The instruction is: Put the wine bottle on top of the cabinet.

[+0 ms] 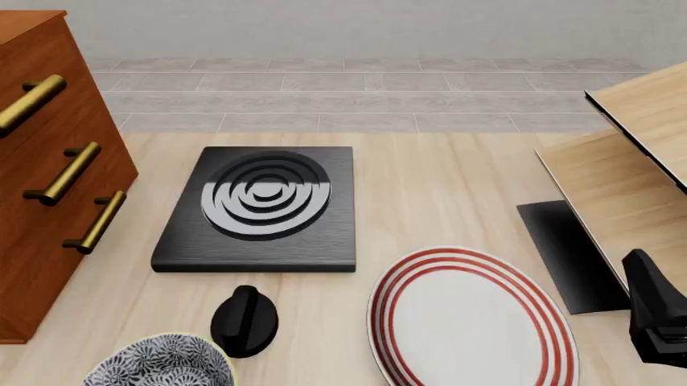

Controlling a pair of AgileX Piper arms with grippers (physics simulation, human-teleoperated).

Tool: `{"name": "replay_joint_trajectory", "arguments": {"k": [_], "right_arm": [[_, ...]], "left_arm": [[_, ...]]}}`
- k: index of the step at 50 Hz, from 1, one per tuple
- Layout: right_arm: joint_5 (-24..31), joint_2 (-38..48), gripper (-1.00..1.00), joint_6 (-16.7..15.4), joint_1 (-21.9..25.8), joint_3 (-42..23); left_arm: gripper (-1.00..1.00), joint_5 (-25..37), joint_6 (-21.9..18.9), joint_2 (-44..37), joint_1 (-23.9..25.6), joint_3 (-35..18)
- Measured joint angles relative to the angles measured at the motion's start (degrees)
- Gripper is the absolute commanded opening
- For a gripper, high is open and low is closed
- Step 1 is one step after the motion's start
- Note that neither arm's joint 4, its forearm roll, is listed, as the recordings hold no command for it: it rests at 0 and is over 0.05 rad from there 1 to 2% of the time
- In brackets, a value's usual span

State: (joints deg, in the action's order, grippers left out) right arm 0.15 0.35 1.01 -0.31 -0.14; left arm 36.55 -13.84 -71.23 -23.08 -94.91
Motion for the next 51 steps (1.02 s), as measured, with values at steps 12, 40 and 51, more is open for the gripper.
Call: {"name": "replay_joint_trajectory", "arguments": {"k": [12, 40, 51], "right_arm": [[0.0, 0.0, 1.00, 0.0, 0.0, 0.0], [-0.1, -0.1, 1.00, -0.3, 0.0, 0.0], [-0.1, -0.1, 1.00, -0.3, 0.0, 0.0]], "left_arm": [[1.00, 1.3, -0.1, 2.5, 1.0, -0.3], [1.00, 4.6, -0.1, 15.0, 3.6, 3.4], [1.00, 5.7, 0.1, 21.4, 6.2, 7.6]]}}
